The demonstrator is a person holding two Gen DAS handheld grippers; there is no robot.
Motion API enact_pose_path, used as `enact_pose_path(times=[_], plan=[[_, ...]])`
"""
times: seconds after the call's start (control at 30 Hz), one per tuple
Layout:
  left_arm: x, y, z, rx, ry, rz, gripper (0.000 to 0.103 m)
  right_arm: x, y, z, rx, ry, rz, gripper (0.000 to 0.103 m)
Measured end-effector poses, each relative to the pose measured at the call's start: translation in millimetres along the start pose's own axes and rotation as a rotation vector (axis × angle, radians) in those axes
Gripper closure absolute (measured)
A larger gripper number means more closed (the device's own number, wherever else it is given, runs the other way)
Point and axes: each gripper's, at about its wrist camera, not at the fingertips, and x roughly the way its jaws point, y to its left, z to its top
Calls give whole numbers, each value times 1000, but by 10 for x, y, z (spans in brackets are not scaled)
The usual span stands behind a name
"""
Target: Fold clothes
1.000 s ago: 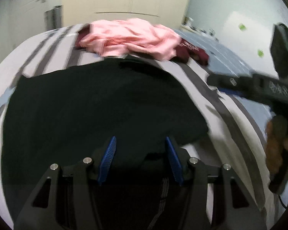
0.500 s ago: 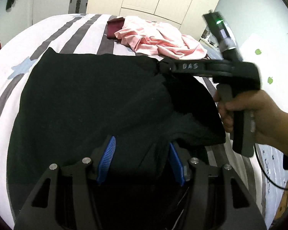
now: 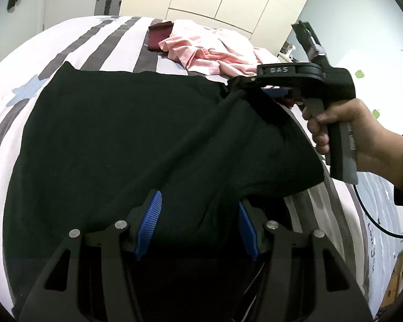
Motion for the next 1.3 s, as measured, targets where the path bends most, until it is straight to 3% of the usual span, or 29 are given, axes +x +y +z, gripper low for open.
enact_pose_path(times=[0.27,0.53,0.77,0.97,1.13,1.3], plan=[[13,-3,-10,7,8,5,51,-183,-287,-260,69,61,37,45],[-66,-153,86,23,-3,16,51,-376,-467,-430,130,62,98,44],[-64,-559,204,157,-29,-37,51,-675,-566,-643,180,-19,109,44],[97,-921,146,306,-13,-61,51,-742,-681,-888,239,-29,96,44],[243,-1145,33,428,17,-34,49,-894,-738,-1207,272,-54,68,44],[446,-1256,-6,553,28,45,48,-1039,-765,-1439,299,-78,40,44]])
